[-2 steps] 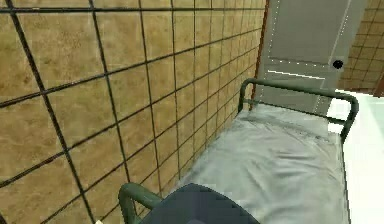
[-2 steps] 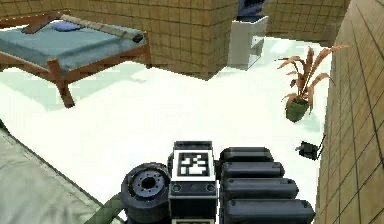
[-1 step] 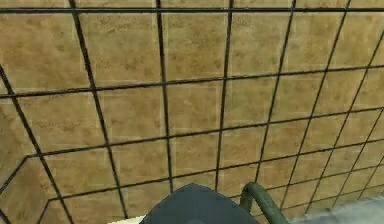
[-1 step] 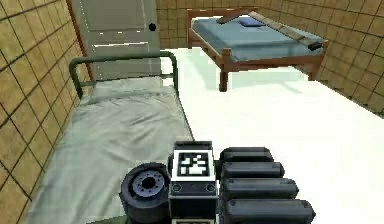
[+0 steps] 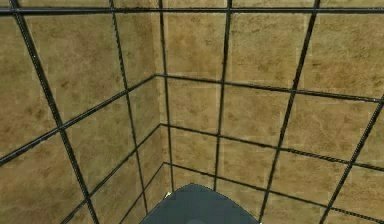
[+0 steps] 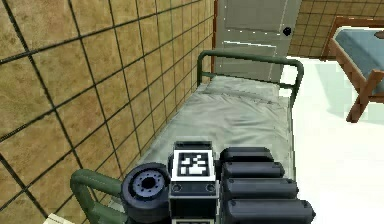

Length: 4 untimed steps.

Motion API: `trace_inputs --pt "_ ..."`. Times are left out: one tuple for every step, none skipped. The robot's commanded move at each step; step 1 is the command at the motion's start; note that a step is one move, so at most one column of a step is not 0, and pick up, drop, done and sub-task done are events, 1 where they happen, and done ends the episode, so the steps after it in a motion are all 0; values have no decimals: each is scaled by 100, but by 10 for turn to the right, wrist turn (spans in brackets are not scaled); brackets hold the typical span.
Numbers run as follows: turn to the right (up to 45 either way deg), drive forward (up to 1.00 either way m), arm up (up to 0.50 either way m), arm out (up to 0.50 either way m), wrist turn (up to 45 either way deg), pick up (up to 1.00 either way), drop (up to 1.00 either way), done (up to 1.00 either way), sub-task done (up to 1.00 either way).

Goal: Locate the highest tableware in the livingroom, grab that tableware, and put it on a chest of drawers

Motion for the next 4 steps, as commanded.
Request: trace_inputs --pt "0 0 0 0 390 0 0 0 0" --pt "0 0 -8 0 0 0 0 0 0" --pt "0 0 -32 0 0 0 0 0 0" --pt "0 0 0 0 0 0 100 0 0"
